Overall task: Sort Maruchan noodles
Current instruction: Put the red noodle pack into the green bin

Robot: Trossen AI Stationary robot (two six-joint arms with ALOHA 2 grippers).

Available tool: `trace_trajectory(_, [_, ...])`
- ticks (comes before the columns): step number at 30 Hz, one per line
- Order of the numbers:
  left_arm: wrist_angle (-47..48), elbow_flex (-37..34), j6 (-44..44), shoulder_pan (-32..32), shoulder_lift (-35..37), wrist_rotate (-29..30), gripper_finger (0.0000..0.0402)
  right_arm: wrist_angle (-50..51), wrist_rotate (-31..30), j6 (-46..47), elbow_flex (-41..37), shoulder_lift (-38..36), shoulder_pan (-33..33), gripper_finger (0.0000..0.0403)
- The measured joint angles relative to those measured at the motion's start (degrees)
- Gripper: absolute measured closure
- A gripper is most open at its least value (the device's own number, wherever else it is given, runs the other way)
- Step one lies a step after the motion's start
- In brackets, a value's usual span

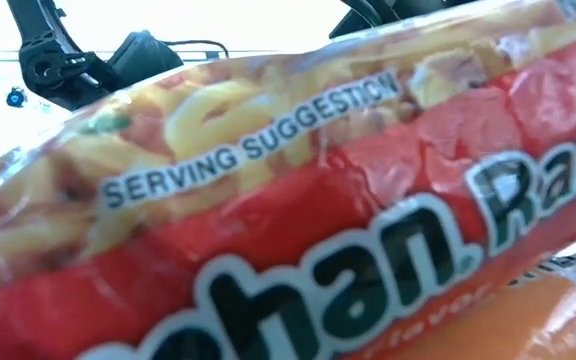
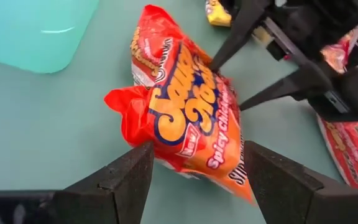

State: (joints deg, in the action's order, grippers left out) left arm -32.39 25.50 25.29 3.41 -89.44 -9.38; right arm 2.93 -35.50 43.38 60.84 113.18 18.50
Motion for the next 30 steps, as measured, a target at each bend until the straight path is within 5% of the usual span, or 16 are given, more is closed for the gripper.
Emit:
trace_trajectory(5, [-4.08,0.02,2.88,0.08,-4.52,3.93,0.0171,-0.28,0.09,-0.65,-0.05,0.31,-0.02,0.02])
trace_trajectory(22, [-11.22,1.34,6.82,0.51,-10.22,4.25,0.0171,-0.42,0.27,-5.0,-0.15,0.35,-0.04,0.02])
trace_trajectory(30, [-16.97,5.47,8.45,0.51,-17.29,-0.87,0.0171,-0.65,-0.32,-6.86,-0.2,0.35,0.0,0.02])
